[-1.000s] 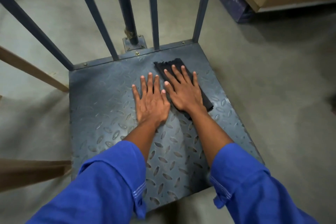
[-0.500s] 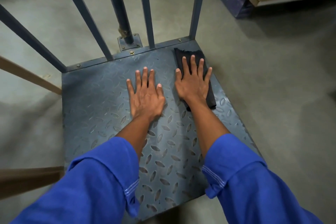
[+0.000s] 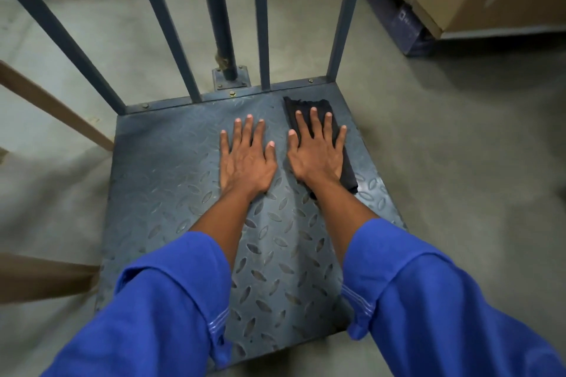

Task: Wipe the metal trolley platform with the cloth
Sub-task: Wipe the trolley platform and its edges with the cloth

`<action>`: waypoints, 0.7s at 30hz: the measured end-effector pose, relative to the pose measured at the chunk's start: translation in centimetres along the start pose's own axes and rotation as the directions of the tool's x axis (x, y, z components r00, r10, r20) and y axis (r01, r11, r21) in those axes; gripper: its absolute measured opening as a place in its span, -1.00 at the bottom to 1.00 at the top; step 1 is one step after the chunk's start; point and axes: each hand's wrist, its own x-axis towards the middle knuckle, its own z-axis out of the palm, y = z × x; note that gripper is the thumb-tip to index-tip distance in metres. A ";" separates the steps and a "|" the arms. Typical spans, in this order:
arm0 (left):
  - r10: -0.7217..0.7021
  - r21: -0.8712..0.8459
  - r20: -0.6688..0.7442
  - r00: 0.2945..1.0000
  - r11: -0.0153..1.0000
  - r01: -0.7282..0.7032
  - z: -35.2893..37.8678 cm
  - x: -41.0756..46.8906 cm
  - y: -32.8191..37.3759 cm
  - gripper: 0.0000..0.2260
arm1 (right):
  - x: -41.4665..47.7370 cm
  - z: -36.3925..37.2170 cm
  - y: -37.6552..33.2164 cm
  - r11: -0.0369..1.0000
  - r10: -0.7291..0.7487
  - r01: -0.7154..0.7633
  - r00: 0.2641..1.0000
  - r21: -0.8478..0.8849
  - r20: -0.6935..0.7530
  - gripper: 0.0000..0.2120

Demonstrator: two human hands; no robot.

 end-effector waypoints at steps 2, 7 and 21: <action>-0.014 -0.006 -0.012 1.000 1.000 0.014 0.1 0.1 0.2 -0.42 | 0.2 -0.1 -0.1 0.999 -0.041 0.041 0.999 -0.004 -0.007 -0.42; -0.047 0.007 0.028 0.999 0.999 0.047 0.2 -0.5 0.9 -0.42 | -1.2 -0.3 0.5 0.985 -0.171 0.171 0.985 -0.004 0.025 -0.41; 0.053 -0.037 0.042 0.998 0.998 -0.052 0.1 -5.3 1.2 -0.42 | -6.6 -1.1 2.3 0.970 -0.217 0.213 0.976 0.115 0.021 -0.45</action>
